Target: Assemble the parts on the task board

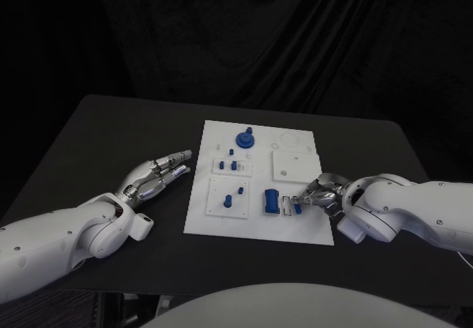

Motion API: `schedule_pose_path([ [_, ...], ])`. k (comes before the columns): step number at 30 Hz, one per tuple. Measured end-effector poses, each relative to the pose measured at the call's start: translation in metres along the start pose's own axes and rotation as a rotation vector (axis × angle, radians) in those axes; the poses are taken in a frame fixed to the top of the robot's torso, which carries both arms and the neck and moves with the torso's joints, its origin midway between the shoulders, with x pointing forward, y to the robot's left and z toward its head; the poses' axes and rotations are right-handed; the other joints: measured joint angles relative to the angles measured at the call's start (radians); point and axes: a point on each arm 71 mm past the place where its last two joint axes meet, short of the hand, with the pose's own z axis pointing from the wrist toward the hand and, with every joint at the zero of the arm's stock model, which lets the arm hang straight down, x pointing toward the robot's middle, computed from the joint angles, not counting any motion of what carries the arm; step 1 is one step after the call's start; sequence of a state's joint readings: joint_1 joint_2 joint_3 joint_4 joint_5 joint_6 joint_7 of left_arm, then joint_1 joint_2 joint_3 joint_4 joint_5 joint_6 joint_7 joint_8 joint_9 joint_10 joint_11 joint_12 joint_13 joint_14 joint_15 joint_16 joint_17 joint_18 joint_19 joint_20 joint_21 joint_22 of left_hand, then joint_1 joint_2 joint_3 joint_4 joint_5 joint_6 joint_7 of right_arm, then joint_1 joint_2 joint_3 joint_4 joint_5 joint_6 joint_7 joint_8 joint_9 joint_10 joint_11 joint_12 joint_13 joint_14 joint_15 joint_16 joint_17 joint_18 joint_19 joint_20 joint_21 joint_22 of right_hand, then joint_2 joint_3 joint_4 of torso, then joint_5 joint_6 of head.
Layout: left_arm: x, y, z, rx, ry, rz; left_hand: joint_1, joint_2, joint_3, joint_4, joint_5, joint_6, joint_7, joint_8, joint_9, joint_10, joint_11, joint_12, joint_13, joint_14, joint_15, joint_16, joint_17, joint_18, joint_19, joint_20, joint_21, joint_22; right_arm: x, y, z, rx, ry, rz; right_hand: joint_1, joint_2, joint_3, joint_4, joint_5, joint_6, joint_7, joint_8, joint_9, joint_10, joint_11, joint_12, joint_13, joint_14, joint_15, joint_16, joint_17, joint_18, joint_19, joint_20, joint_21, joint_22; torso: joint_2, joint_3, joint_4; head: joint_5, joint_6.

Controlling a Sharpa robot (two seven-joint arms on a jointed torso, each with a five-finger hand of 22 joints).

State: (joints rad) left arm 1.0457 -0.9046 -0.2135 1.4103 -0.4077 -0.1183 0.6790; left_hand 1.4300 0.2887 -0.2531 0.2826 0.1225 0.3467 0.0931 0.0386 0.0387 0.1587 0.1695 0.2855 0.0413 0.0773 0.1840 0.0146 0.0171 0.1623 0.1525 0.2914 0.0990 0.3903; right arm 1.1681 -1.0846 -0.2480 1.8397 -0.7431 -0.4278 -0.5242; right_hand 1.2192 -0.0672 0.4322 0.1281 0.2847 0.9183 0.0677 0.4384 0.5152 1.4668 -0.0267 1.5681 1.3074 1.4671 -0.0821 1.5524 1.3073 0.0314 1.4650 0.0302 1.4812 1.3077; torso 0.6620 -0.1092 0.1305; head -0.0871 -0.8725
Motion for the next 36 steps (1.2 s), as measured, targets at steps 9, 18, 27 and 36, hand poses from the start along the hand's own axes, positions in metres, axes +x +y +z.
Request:
schedule_pose_path([
  [9,0.001,0.0,0.001,0.0,0.002,-0.001,0.0,0.0,0.0,0.0,0.0,0.0,0.0,0.0,0.0,0.0,0.0,0.0,0.0,0.0,0.0,0.0,0.0,0.0,0.0,0.0,0.0,0.0,0.005,0.006,0.003,-0.016,0.015,0.005,-0.008,-0.003,0.003,-0.003,-0.001,0.0,0.0,-0.003,0.002,0.0,0.0,0.0,0.0,0.0,0.0,-0.004,0.0,0.0,0.0,0.0,-0.006,0.0,0.0,0.0009,-0.0022,0.003,0.0],
  [18,0.001,0.0,0.001,0.0,0.003,-0.001,0.0,0.0,0.003,0.003,0.0,0.0,0.0,0.0,0.0,0.003,0.003,0.0,0.0,0.0,0.0,0.0,0.0,0.0,0.0,0.0,0.0,-0.002,0.008,0.011,0.005,-0.034,0.021,-0.002,-0.022,0.007,0.003,-0.003,-0.004,0.0,0.0,-0.005,0.013,0.0,0.007,0.0,0.0,0.0,0.0,-0.004,0.0,0.0,0.0,0.0,-0.018,0.0,0.0,0.0018,-0.0035,0.01,0.0],
  [27,0.001,0.001,0.001,0.0,0.004,-0.002,0.0,0.0,0.003,0.003,0.0,0.0,0.0,0.0,0.0,0.003,0.003,0.0,0.0,0.0,0.0,0.0,0.0,0.0,0.0,0.0,0.0,-0.001,0.008,0.012,0.005,-0.047,0.018,-0.015,-0.038,0.012,-0.009,0.0,-0.004,0.005,-0.002,-0.005,0.02,0.0,0.007,0.0,0.0,0.0,0.0,-0.004,0.0,0.0,0.0,0.0,-0.028,0.0,0.0,0.0019,-0.0041,0.015,0.0],
  [36,0.001,0.001,0.001,0.0,0.005,-0.003,0.007,-0.001,0.003,0.003,0.0,0.0,0.0,0.0,0.0,0.003,0.003,0.0,0.0,0.0,0.0,0.0,0.0,0.0,0.0,0.0,0.0,-0.001,0.009,0.015,0.006,-0.06,0.021,-0.039,-0.054,0.007,-0.032,0.004,-0.004,-0.003,-0.002,-0.008,0.026,0.0,0.014,0.0,0.0,-0.002,0.005,-0.004,0.0,0.0,0.0,0.0,-0.046,0.0,0.0,0.0018,-0.0038,0.016,0.0],
])
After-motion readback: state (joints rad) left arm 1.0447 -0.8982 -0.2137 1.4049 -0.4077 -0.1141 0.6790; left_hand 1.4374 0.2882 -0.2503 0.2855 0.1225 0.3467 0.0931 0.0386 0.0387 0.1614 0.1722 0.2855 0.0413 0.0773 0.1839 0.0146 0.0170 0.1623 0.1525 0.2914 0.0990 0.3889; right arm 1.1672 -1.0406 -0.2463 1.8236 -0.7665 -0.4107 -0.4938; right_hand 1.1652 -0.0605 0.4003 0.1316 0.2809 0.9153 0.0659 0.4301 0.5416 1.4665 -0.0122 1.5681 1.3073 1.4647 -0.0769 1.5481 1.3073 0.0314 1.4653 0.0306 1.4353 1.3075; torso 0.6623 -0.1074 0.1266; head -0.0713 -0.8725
